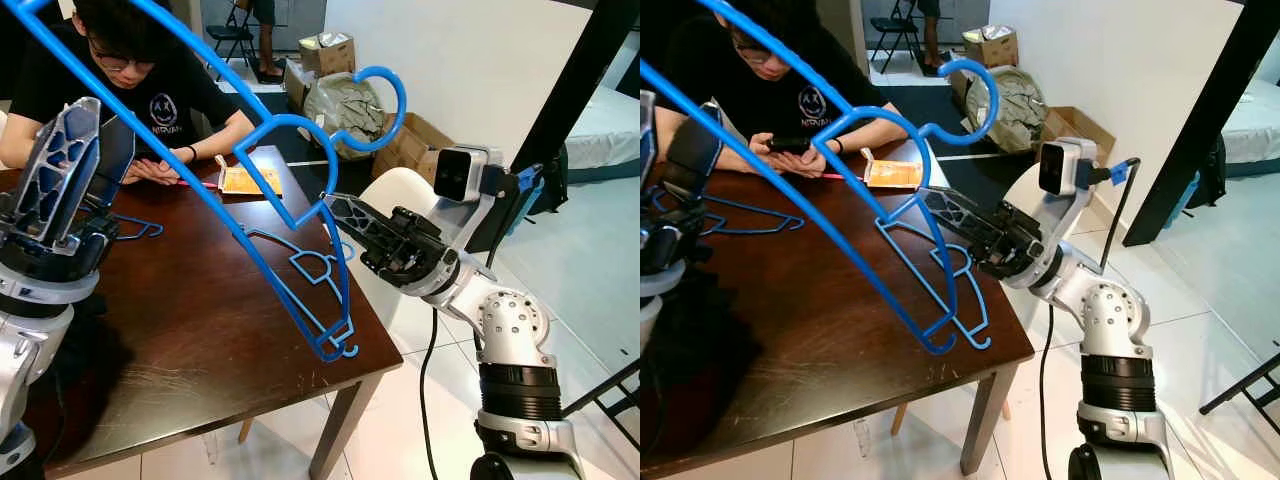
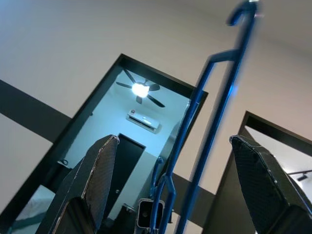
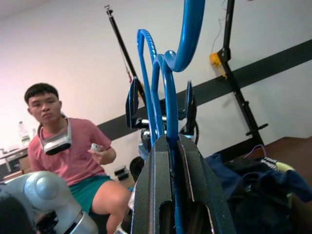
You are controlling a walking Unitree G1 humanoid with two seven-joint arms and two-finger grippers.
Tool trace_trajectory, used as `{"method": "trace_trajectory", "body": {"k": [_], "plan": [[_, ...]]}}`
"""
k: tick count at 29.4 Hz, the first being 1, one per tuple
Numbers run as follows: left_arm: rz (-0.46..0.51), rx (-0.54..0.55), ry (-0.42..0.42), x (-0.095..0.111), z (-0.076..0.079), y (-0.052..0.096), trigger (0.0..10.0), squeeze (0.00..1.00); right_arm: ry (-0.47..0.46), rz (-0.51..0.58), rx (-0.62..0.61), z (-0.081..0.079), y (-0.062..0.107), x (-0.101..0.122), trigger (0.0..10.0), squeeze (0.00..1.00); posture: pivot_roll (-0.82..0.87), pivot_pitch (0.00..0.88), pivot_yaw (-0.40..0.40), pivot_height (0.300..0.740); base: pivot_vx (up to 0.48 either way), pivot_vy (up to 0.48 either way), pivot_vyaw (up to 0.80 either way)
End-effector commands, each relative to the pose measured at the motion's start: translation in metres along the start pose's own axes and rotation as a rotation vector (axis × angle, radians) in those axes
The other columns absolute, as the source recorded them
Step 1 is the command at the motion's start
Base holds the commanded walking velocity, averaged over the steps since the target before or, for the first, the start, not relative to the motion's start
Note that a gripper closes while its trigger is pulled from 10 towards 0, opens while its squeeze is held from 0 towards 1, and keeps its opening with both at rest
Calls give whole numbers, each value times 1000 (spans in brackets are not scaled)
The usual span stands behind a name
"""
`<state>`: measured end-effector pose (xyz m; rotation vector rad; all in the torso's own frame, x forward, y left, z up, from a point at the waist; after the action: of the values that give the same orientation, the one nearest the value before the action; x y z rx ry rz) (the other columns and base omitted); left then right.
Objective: Hang hanger
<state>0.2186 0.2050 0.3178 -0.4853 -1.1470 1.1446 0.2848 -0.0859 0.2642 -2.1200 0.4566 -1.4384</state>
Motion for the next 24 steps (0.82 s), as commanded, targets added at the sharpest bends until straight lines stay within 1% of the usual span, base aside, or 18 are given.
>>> {"method": "trace_trajectory", "body": {"k": [1, 6, 7, 8, 9, 15, 24], "plan": [[-21, -7, 34, -4, 0, -1, 10000, 0, -13, -16, 17, -4, -2, -4, 0, 0, 152, 0, -69, 740, 0, 0, 0], [-30, -24, 61, -8, 1, -3, 10000, 0, -23, -27, 18, -5, -4, -7, 0, 0, 154, 0, -69, 740, 0, 0, 0], [-32, -26, 68, -8, 1, -3, 6314, 0, -25, -30, 18, -6, -4, -8, 0, 0, 152, 0, -68, 740, 0, 0, 0], [-32, -26, 68, -8, 1, -3, 6314, 0, -25, -30, 18, -6, -4, -8, 0, 0, 152, 0, -68, 740, 0, 0, 0], [-32, -28, 74, -8, 2, -3, 0, 0, -26, -36, 19, -7, -5, -10, 0, 0, 152, 0, -69, 740, 0, 0, 0], [-33, -30, 83, -9, 3, -3, 0, 0, -28, -55, 11, -7, -6, -14, 0, 0, 151, 0, -70, 740, 0, 0, 0], [-41, -19, 74, -9, 2, 0, 0, 0, -24, -87, -22, -2, -5, -19, 0, 0, 154, 0, -75, 740, 0, 0, 0]]}}
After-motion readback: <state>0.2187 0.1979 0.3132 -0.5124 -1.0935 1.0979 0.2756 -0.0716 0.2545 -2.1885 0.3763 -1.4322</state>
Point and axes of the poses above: a point about 5 cm out from each wrist's last joint towards the gripper, its own y axis pointing back from the gripper into the wrist, its own x axis along the axis of the wrist's last joint, z = x × y, the point moved 2 cm from there along -y, pointing out of the wrist towards the gripper, and after that the axes turned 1 degree about y, right-handed, at the moved point
